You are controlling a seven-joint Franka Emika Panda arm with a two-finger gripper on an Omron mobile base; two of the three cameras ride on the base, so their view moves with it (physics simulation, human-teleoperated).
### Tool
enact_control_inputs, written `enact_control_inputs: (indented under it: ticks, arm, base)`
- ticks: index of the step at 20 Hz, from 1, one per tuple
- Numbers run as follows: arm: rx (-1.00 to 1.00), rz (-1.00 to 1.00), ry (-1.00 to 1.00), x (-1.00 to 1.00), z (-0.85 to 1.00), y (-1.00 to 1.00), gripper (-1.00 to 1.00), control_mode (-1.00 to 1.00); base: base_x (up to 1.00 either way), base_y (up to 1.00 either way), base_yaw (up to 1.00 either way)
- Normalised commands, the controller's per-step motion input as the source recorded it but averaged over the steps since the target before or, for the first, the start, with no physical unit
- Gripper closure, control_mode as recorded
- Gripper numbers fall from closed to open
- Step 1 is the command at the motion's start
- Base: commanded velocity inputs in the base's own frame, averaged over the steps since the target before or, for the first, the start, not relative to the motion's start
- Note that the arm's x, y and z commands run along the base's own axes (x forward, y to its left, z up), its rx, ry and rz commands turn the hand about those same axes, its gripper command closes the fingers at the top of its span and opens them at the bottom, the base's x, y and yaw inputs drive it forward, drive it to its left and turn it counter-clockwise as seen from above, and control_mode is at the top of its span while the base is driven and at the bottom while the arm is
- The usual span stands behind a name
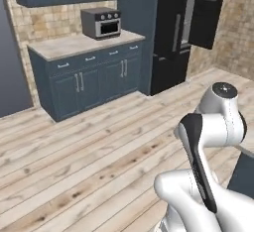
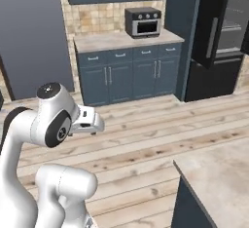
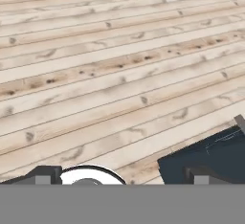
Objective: Retrieve the banana and peach from the fridge and place them into the bowl on the dining table.
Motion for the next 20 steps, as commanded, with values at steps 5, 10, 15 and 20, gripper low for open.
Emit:
enact_control_inputs:
  ticks: [5, 10, 15, 20]
  arm:
    - [0.0, 0.0, 0.0, 0.0, 0.0, 0.0, -1.0, 1.0]
    - [0.0, 0.0, 0.0, 0.0, 0.0, 0.0, -1.0, 1.0]
    - [0.0, 0.0, 0.0, 0.0, 0.0, 0.0, -1.0, 1.0]
    - [0.0, 0.0, 0.0, 0.0, 0.0, 0.0, -1.0, 1.0]
  base:
    - [0.78, -0.11, -0.53]
    - [1.0, 0.04, -0.51]
    - [1.0, 0.33, -0.44]
    - [1.0, 0.37, -0.46]
